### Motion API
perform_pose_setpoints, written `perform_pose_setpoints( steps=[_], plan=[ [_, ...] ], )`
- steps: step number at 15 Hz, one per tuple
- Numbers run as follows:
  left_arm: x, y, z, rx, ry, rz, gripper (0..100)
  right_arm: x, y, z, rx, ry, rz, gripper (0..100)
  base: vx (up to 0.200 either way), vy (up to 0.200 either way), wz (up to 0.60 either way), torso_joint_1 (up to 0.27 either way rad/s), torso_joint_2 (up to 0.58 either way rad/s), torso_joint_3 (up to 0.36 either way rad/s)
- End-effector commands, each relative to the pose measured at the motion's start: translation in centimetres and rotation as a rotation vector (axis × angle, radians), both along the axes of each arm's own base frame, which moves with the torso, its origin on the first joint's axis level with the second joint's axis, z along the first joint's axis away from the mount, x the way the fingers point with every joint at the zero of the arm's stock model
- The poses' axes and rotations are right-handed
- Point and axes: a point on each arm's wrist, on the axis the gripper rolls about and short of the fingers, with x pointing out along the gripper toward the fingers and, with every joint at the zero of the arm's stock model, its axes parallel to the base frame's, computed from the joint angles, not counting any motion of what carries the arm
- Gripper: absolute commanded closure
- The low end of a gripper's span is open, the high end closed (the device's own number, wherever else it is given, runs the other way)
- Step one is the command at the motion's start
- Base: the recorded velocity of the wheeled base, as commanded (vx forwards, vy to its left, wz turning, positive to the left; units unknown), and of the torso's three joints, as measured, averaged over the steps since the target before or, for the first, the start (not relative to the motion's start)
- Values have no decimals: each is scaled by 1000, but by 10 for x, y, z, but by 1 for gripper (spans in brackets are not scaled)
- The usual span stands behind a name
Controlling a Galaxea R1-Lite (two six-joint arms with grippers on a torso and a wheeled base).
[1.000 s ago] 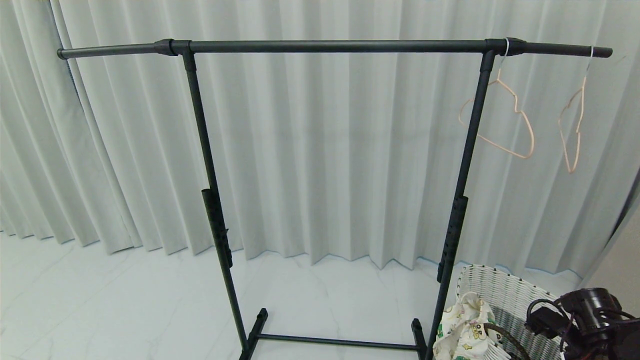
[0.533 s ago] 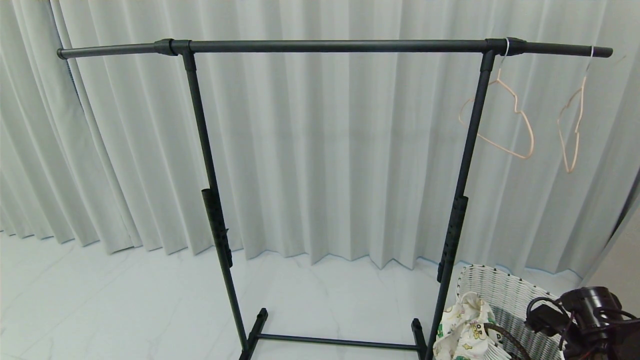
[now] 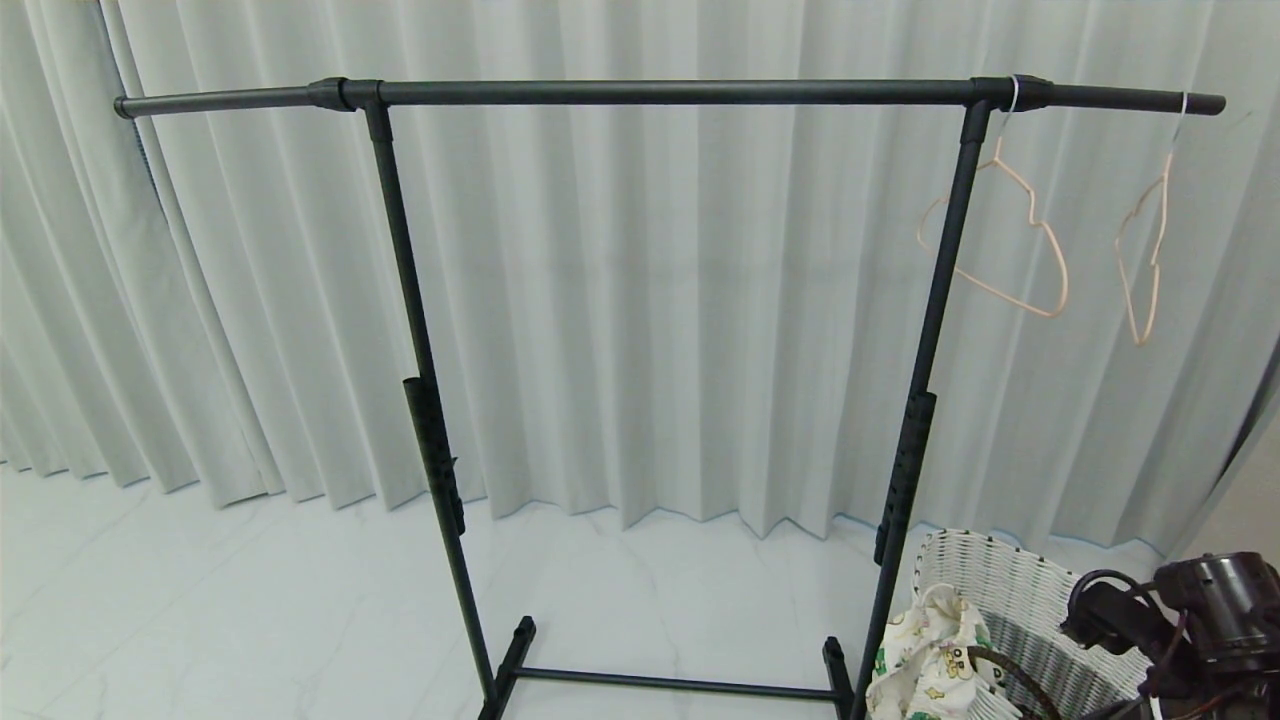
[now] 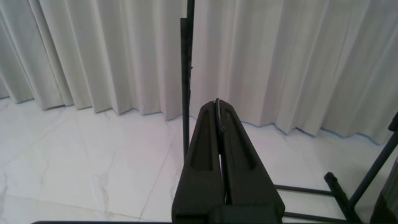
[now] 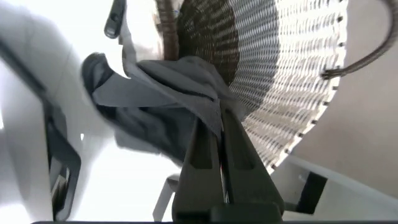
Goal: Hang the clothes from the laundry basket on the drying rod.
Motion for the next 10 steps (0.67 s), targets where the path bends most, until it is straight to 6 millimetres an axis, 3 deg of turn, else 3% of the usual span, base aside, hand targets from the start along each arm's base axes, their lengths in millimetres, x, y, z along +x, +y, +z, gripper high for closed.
perform_pose_setpoints(
  steps=[1, 6, 8, 10],
  plan=[
    [0, 0, 0, 0, 2, 0, 100, -26, 6, 44, 18, -122, 54, 100, 0, 0, 0, 0, 0, 0],
    [0, 0, 0, 2, 2, 0, 100, -78, 15, 118, 65, -234, 201, 100, 0, 0, 0, 0, 0, 0],
    [0, 0, 0, 2, 0, 0, 100, -85, 21, 137, 115, -267, 238, 100, 0, 0, 0, 0, 0, 0],
    [0, 0, 0, 2, 0, 0, 100, -84, 29, 149, 166, -301, 262, 100, -200, 0, 0, 2, 5, 10]
  ],
)
